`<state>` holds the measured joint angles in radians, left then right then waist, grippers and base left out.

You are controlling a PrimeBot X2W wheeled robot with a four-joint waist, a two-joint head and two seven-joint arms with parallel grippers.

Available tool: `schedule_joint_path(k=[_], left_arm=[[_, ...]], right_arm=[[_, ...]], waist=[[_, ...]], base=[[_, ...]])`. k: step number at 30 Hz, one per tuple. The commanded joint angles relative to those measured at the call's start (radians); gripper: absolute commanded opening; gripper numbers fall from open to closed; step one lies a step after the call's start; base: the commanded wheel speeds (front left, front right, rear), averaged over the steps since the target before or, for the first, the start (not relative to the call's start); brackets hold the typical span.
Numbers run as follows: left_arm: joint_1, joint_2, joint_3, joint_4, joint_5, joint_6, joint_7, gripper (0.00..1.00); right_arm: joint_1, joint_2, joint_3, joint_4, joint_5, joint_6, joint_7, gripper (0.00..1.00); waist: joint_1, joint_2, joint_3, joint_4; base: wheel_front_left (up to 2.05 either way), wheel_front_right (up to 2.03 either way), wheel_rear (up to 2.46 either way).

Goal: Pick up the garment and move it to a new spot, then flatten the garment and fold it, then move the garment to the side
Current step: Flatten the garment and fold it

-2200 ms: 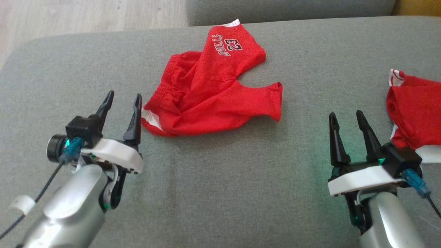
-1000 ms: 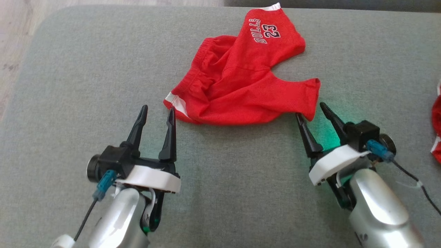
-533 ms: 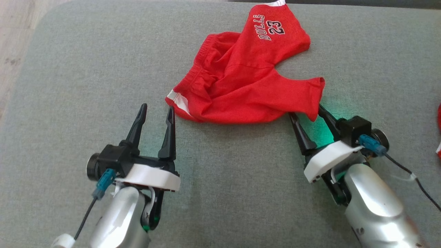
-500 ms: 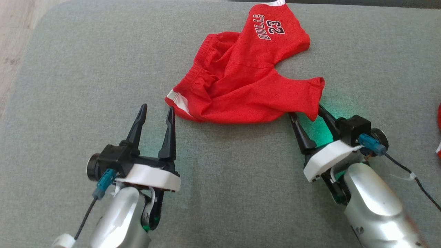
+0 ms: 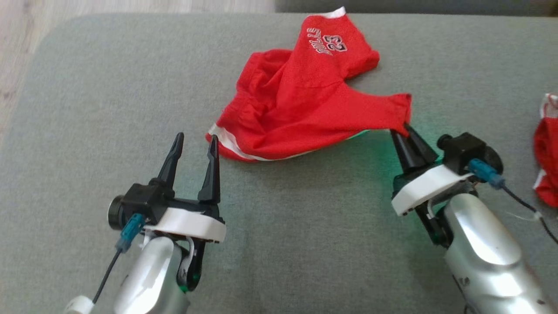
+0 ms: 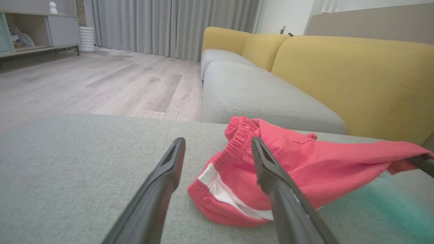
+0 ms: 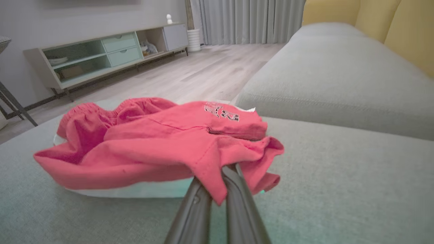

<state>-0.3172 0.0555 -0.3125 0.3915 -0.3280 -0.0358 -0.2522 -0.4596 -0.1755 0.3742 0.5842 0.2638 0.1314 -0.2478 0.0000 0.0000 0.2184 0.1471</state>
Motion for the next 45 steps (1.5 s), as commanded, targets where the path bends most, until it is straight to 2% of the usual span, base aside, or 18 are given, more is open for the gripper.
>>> schedule_joint_path(k=[1,6,12,16,24,28,30,32,37,38,39,40,45], left_arm=[[-0.004,0.006,0.042,-0.023,0.009,-0.002,-0.010,1.00],[0.014,0.002,0.049,-0.020,0.009,-0.008,-0.010,1.00],[0.041,-0.002,0.053,-0.023,0.001,-0.010,-0.010,1.00],[0.048,-0.004,0.049,-0.028,-0.003,-0.009,-0.010,1.00],[0.041,-0.005,0.028,-0.039,-0.012,-0.009,-0.010,1.00],[0.021,-0.005,0.018,-0.040,-0.011,-0.008,-0.010,1.00],[0.009,-0.005,0.009,-0.037,-0.011,-0.010,-0.010,1.00],[-0.002,-0.005,-0.001,-0.035,-0.013,-0.011,-0.010,1.00],[-0.019,-0.005,-0.017,-0.031,-0.020,-0.007,-0.010,1.00],[-0.021,-0.005,-0.018,-0.031,-0.021,-0.006,-0.010,1.00],[-0.022,-0.005,-0.018,-0.030,-0.021,-0.006,-0.010,1.00],[-0.023,-0.005,-0.018,-0.030,-0.021,-0.005,-0.010,1.00],[-0.030,-0.005,-0.009,-0.027,-0.015,-0.003,-0.010,1.00]], right_arm=[[0.002,-0.005,0.007,-0.040,-0.003,-0.001,-0.012,0.00],[0.053,-0.050,-0.006,-0.117,-0.008,-0.001,0.018,0.00],[0.139,-0.094,-0.069,-0.220,-0.016,-0.001,0.172,0.00],[0.213,-0.094,-0.135,-0.315,-0.033,-0.001,0.285,0.00],[0.302,-0.035,-0.249,-0.480,-0.059,-0.001,0.457,0.00],[0.265,-0.008,-0.291,-0.465,-0.034,-0.001,0.540,0.00],[0.231,-0.018,-0.306,-0.434,-0.040,-0.001,0.576,0.00],[0.190,-0.012,-0.333,-0.389,-0.019,-0.001,0.605,0.00],[0.091,-0.043,-0.352,-0.258,-0.021,-0.001,0.643,0.00],[0.076,-0.050,-0.353,-0.228,-0.026,-0.001,0.648,0.03],[0.062,-0.056,-0.352,-0.203,-0.031,-0.001,0.646,0.87],[0.048,-0.058,-0.358,-0.178,-0.033,-0.001,0.640,1.00],[0.008,-0.067,-0.362,-0.120,-0.059,-0.001,0.561,1.00]], waist=[[0.0000,0.0000,-0.017,-0.013],[0.0000,0.0000,-0.069,-0.039],[0.0000,0.0000,-0.107,-0.060],[0.0000,0.0000,-0.110,-0.068],[0.0000,0.0000,-0.074,-0.068],[0.0000,0.0000,-0.041,-0.052],[0.0000,0.0000,-0.025,-0.039],[0.0000,0.0000,-0.012,-0.027],[0.0000,0.0000,0.009,-0.003],[0.0000,0.0000,0.011,0.000],[0.0000,0.0000,0.013,0.001],[0.0000,0.0000,0.015,0.001],[0.0000,0.0000,0.012,-0.013]], base=[[0.00,0.00,0.00],[0.00,0.00,0.00],[0.00,0.00,0.00],[0.00,0.00,0.00],[0.00,0.00,0.00],[0.00,0.00,0.00],[0.00,0.00,0.00],[0.00,0.00,0.00],[0.00,0.00,0.00],[0.00,0.00,0.00],[0.00,0.00,0.00],[0.00,0.00,0.00],[0.00,0.00,0.00]])
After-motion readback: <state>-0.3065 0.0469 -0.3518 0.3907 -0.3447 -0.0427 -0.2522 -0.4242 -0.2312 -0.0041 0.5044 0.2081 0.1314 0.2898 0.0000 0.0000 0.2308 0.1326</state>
